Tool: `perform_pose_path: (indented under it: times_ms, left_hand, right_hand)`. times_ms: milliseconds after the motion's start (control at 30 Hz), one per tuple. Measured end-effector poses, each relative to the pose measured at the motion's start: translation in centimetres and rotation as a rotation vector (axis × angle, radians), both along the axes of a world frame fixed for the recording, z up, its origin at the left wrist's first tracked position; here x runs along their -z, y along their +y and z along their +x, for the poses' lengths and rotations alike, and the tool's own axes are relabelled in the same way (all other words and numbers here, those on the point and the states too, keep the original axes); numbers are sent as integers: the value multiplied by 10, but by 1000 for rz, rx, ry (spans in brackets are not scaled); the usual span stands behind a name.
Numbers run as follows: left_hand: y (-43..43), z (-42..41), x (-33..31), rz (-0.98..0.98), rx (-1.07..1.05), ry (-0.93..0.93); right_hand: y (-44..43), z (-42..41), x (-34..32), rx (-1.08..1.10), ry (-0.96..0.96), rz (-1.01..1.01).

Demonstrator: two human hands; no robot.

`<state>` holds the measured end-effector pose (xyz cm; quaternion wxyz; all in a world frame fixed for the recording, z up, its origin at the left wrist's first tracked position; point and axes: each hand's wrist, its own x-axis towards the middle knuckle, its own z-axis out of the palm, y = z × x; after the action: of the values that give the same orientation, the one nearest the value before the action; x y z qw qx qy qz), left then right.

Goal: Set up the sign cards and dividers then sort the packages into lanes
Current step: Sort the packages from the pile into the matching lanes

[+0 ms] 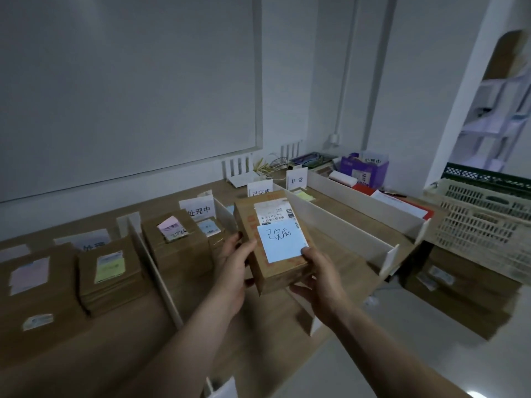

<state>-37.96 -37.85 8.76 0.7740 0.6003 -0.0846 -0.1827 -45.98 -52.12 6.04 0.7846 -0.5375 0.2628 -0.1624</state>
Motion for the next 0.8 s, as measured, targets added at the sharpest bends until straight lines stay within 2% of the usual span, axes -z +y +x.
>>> perform_pose_path:
  times_ms: [367, 800]
  left_hand:
    - [-117, 114, 19, -20, 120, 18]
    - [-184, 205, 25, 27, 31, 9]
  right_hand:
    - [-113, 100, 6, 42, 74, -145]
    - [-189, 224, 18, -10, 61, -122]
